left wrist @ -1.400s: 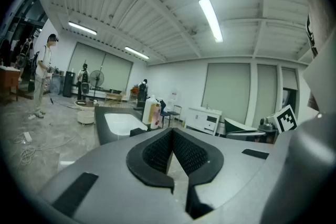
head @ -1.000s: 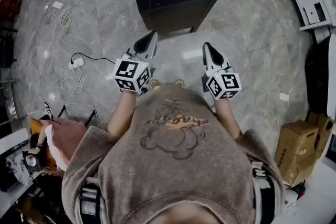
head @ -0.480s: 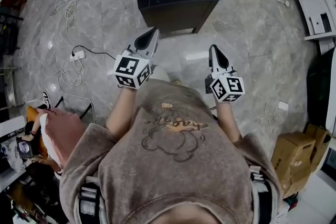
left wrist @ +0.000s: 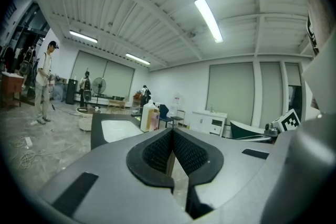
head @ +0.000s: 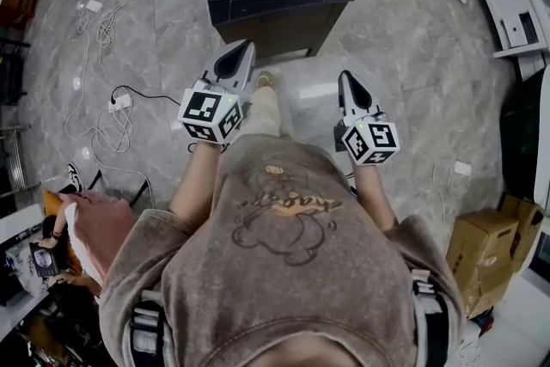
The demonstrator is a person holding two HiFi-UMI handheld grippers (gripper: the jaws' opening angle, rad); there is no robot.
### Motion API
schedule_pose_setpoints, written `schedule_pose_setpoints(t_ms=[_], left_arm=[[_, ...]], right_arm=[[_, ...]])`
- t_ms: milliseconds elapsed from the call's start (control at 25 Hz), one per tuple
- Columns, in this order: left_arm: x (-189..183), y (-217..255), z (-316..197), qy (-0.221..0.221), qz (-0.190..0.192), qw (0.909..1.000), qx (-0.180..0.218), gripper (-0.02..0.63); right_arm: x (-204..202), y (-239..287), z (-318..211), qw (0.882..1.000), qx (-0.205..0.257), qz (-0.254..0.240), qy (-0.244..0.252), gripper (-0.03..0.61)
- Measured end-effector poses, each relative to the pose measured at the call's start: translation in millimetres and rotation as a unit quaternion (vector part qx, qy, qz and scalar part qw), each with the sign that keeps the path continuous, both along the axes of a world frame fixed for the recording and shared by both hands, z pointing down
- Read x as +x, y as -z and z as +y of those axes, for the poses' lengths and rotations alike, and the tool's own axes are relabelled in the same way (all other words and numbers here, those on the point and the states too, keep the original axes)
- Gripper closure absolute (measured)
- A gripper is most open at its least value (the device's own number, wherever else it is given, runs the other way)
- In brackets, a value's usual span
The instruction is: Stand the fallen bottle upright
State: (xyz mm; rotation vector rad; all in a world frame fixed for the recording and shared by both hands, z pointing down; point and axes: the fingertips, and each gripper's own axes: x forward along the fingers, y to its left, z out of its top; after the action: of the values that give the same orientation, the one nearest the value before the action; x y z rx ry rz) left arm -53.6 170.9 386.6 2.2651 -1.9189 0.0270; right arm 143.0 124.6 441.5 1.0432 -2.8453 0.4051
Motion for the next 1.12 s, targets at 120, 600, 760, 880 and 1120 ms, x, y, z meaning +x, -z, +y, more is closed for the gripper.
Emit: schedule_pose_setpoints(t_ms=[120, 600, 760, 880, 1120], left_arm=[[-4.0, -3.8, -17.5, -0.004, 0.003, 1.0, 0.001, 0.595], [-44.7, -11.7, -108.9, -0.01, 0.021, 0.9997, -0.003, 0.594], [-66.9, -3.5, -142.5, -0.014, 0.013, 0.9998, -0.006, 0.595], [-85.1, -1.6, -167.2, -0.021, 0.007, 0.9997, -0.012, 0.595], [-114.2, 3.9, -214.9, -0.04, 0.007, 0.999, -0.015, 0.595]], right_arm=[[-2.8, 0.7, -14.4, 1.0, 0.002, 0.002, -0.005, 0.58], [-38.7, -5.2, -96.1, 1.0, -0.006, 0.021, -0.006, 0.58], [-60.8, 3.4, -129.1, 1.0, -0.006, 0.024, -0.004, 0.58], [-79.0, 8.3, -153.9, 1.0, -0.007, 0.024, -0.007, 0.58], [-108.5, 15.2, -197.3, 0.999, -0.009, 0.025, -0.024, 0.58]])
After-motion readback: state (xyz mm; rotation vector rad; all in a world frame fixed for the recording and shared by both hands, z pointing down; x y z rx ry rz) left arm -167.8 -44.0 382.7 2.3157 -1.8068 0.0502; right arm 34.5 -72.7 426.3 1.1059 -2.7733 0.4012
